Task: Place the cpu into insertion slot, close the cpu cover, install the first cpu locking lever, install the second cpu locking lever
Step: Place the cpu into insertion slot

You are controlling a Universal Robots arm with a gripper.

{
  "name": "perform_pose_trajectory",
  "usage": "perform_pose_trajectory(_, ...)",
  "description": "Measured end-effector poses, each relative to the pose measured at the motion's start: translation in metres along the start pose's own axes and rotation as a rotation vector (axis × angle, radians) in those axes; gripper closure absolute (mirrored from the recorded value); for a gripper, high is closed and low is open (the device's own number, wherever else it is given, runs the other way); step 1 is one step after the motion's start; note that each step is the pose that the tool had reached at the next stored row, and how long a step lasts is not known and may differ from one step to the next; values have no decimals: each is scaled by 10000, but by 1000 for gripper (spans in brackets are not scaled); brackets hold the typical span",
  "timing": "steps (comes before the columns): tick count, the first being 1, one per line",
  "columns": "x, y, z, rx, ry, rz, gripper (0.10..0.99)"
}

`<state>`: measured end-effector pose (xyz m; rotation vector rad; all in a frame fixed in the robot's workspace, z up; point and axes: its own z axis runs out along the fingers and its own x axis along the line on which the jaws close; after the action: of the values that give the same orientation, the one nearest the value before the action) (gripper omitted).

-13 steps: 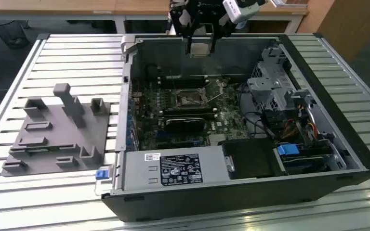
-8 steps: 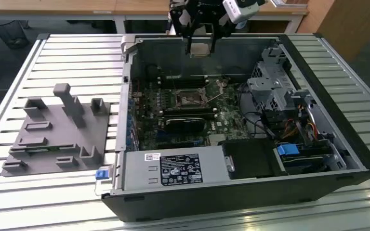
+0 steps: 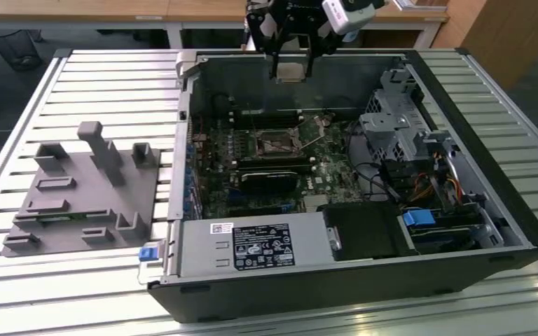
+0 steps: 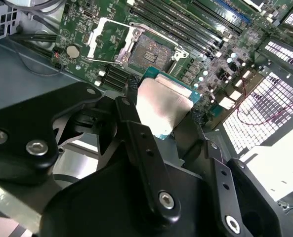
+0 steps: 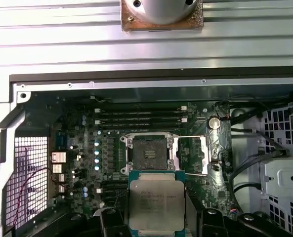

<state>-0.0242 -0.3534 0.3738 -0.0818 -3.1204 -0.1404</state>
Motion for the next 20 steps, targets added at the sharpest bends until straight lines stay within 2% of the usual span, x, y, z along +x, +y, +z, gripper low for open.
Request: perform_pose_trajectory(20, 3, 0, 1, -14, -66, 734, 545)
